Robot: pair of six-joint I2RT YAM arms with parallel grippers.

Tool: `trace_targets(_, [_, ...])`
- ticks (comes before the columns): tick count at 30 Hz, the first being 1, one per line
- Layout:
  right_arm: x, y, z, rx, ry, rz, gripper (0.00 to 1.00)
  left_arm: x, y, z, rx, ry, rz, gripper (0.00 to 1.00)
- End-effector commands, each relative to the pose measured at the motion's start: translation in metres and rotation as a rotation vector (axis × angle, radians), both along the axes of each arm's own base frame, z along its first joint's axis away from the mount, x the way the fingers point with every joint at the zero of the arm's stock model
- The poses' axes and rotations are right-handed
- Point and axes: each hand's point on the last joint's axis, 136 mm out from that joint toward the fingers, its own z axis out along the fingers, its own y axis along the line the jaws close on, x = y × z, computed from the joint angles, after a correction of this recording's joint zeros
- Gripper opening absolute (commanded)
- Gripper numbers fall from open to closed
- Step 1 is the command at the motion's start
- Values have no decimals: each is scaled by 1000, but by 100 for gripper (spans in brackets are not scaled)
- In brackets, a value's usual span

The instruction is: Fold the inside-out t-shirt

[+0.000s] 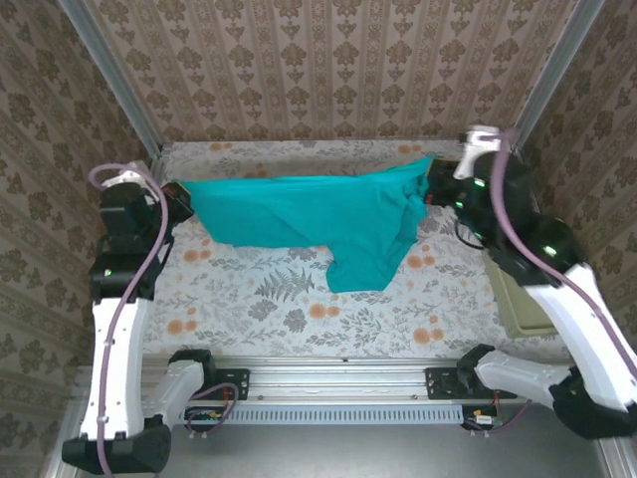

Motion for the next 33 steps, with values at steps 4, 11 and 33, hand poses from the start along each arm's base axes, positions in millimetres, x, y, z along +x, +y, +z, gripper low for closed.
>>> trace_targets(4, [-55, -19, 4, -40, -18, 61, 0, -51, -5, 34, 2, -159, -34, 0])
trace_targets(11, [-33, -9, -18, -99, 39, 29, 0, -45, -9, 5, -8, -87, -52, 0])
trace_targets(33, [41, -40, -32, -145, 138, -177, 0, 5, -60, -25, 91, 52, -162, 0])
